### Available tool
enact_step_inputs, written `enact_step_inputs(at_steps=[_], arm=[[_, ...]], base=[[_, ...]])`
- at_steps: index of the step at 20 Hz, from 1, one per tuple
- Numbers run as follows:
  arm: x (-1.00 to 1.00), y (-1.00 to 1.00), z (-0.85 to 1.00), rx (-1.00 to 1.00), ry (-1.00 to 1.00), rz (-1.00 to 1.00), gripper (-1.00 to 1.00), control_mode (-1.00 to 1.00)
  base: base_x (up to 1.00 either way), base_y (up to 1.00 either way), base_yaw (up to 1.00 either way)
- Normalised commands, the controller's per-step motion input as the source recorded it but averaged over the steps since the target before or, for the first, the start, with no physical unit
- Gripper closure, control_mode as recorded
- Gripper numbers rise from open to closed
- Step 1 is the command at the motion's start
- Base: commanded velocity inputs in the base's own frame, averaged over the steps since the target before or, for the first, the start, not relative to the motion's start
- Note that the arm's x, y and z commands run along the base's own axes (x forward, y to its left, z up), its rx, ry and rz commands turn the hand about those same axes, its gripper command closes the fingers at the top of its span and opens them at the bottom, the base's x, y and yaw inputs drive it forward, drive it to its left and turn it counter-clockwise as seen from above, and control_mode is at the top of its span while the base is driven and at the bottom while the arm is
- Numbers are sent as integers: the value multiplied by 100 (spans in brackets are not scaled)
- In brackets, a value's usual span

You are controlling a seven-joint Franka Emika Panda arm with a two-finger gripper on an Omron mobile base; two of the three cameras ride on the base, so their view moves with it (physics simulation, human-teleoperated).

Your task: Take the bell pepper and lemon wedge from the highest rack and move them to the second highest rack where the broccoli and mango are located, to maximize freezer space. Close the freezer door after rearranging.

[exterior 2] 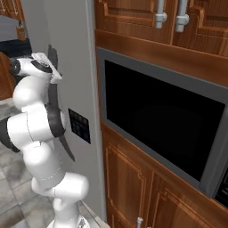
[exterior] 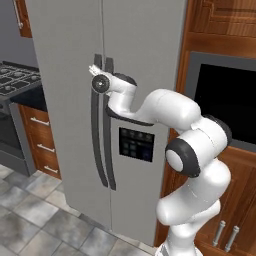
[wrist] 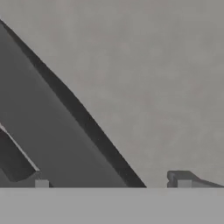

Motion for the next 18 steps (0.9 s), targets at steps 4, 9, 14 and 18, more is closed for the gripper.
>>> enact_step_inputs(at_steps=[4, 9, 14, 18], arm=[[41, -61, 0, 25, -16, 47, -100, -100], [72, -45, -6, 26, -12, 73, -100, -100], [56, -45, -6, 22, -9, 67, -100, -100], [52, -42, -3, 16, 0, 58, -100, -100]], base=[[0, 0, 0], [0, 0, 0], [0, 0, 0], [0, 0, 0]])
